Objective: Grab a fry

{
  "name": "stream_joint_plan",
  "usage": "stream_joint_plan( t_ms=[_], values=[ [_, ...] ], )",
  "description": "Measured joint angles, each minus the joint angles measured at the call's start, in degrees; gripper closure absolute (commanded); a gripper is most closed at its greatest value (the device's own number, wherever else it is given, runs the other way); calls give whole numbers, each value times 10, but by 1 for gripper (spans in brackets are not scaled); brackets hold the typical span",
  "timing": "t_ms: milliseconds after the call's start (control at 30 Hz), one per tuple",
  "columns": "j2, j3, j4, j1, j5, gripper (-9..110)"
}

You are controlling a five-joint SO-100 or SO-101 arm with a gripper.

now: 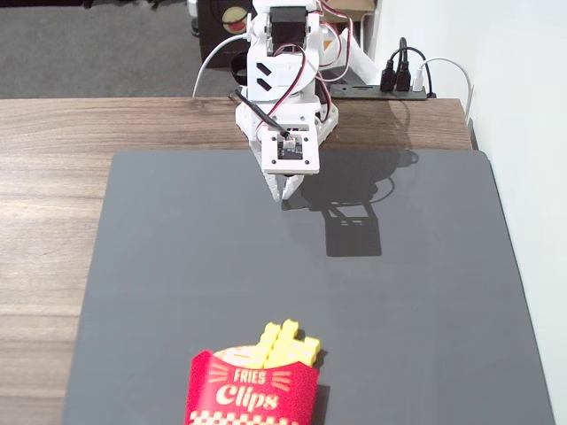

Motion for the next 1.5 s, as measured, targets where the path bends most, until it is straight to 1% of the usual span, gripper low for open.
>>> stream_joint_plan(
  t_ms=[700, 800, 1067, 1500],
  values=[
    [-5, 0, 10, 11, -11, 101],
    [-10, -2, 11, -4, -2, 101],
    [-152, -114, 10, -19, 22, 101],
    [-428, -273, -77, -19, 54, 100]
  ],
)
